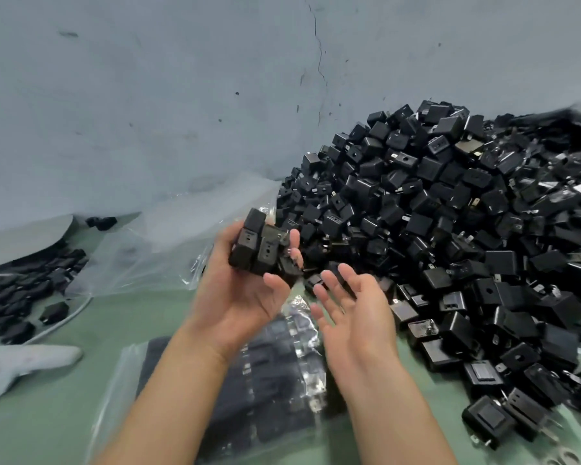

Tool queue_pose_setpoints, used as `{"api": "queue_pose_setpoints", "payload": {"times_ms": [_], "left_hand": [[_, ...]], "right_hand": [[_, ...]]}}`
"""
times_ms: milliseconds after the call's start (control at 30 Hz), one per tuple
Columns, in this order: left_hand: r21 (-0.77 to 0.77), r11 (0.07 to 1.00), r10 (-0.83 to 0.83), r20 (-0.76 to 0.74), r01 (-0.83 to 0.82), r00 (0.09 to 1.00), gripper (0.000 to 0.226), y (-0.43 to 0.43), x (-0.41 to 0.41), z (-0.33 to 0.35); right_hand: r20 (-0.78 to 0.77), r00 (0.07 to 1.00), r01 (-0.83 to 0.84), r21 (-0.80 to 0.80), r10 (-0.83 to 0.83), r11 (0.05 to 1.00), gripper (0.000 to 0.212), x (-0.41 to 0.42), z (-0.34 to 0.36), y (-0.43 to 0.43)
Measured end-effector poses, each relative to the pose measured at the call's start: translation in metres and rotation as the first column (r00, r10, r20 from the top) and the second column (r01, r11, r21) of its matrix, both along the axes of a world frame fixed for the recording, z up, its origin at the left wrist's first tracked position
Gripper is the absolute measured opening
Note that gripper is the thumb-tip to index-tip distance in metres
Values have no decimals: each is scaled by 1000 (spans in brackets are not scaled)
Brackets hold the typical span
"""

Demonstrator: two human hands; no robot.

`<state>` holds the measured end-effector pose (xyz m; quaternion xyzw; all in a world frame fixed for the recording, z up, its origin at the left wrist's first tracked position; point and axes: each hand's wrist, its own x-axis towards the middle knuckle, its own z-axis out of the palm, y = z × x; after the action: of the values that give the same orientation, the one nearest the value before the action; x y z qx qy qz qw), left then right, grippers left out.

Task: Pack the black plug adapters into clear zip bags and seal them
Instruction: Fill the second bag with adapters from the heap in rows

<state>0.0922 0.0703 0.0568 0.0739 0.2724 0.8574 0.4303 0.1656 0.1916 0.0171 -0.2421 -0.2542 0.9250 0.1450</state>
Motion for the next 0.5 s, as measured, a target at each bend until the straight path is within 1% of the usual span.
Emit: {"api": "queue_pose_setpoints", "payload": {"times_ms": [133, 233, 300, 333, 367, 400, 433, 467, 500], "left_hand": [[40, 995, 93, 13, -93, 996, 37, -43, 27, -14], [94, 989, 115, 28, -117, 993, 36, -69, 39, -21], [44, 980, 194, 10, -195, 981, 36, -82, 45, -25], [-25, 961, 273, -31, -274, 961, 35, -86, 47, -27], [-119, 921, 360, -104, -371, 927, 33, -88, 48, -28], [-228, 851, 432, -207, -472, 878, 31, -88, 49, -28], [-332, 750, 472, -338, -572, 814, 28, -87, 50, -28], [-414, 614, 465, -497, -671, 732, 24, -83, 51, -27], [-448, 468, 395, -664, -761, 634, 21, -81, 54, -27]], "right_hand": [[-121, 965, -233, 16, 234, 972, 28, 0, 5, -35], [-158, 911, -380, 32, 380, 924, 32, -2, 2, -65], [-144, 891, -434, 11, 431, 901, 31, -3, -1, -85], [-130, 884, -455, -17, 449, 890, 28, -4, 0, -95], [-123, 872, -481, -47, 473, 875, 23, -5, 1, -103], [-127, 858, -509, -76, 498, 857, 19, -6, 1, -111], [-137, 846, -529, -104, 515, 842, 17, -7, 1, -118], [-148, 841, -537, -126, 520, 834, 18, -9, 1, -123], [-147, 847, -529, -143, 511, 836, 20, -9, -1, -128]]}}
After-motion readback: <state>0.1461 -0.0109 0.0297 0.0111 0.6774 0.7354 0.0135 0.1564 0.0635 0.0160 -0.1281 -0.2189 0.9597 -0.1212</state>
